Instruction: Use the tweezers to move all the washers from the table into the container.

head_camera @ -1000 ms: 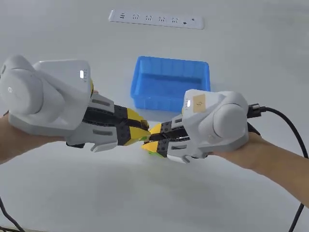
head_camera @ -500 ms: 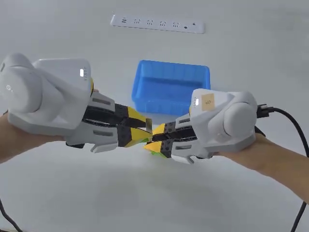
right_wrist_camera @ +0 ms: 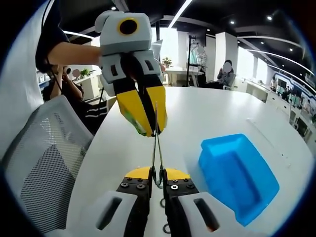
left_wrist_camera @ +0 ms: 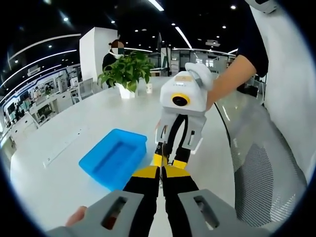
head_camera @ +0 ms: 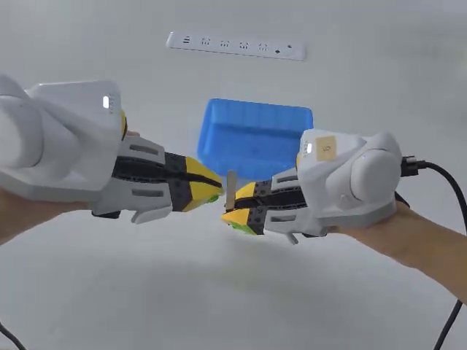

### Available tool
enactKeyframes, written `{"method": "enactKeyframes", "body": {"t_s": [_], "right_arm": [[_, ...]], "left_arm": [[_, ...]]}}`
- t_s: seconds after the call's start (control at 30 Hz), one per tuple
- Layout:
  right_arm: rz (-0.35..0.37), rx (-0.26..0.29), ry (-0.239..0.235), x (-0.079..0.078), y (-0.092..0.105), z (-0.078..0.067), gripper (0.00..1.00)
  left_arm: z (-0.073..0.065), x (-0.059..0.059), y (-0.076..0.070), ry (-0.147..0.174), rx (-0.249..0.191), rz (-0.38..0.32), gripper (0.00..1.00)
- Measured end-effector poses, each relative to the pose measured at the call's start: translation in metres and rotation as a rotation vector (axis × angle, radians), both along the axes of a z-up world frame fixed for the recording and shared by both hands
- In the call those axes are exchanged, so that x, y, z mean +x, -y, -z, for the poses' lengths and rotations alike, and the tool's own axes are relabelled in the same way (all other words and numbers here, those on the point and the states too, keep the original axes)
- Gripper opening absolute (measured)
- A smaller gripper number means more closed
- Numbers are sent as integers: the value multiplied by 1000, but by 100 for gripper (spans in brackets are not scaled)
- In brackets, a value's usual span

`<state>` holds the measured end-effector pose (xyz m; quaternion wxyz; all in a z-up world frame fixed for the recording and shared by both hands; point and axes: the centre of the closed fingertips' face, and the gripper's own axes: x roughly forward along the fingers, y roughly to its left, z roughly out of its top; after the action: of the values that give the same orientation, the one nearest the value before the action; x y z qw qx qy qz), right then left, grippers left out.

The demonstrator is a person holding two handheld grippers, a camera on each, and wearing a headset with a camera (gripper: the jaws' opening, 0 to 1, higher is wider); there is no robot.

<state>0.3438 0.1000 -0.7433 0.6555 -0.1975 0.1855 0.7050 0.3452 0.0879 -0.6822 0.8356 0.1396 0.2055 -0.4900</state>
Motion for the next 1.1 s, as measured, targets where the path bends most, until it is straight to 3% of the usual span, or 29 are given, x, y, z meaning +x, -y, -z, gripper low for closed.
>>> {"method": "enactKeyframes", "body": {"t_s": [0.23,0.57,0.67,0.73,0.9,1.0,1.03,1.1], "right_arm": [[29,17,17,11,1,-13,9],[47,29,48,27,6,-34,9],[52,34,59,34,7,-42,9],[58,36,70,39,8,-48,9],[84,41,88,54,10,-58,9],[96,42,100,61,12,-61,9],[99,42,102,63,12,-63,9],[107,46,110,69,13,-66,9]], "left_arm": [[-13,3,-8,24,-36,-53,5],[-12,5,-28,26,-24,-143,5],[-15,6,-33,23,-50,-179,5],[-14,8,-39,5,-77,-231,5],[-14,14,-49,-60,-199,-355,5],[-8,11,-52,-128,-231,-385,21],[-8,11,-53,-119,-229,-378,30],[-7,9,-53,-120,-229,-376,34]]}}
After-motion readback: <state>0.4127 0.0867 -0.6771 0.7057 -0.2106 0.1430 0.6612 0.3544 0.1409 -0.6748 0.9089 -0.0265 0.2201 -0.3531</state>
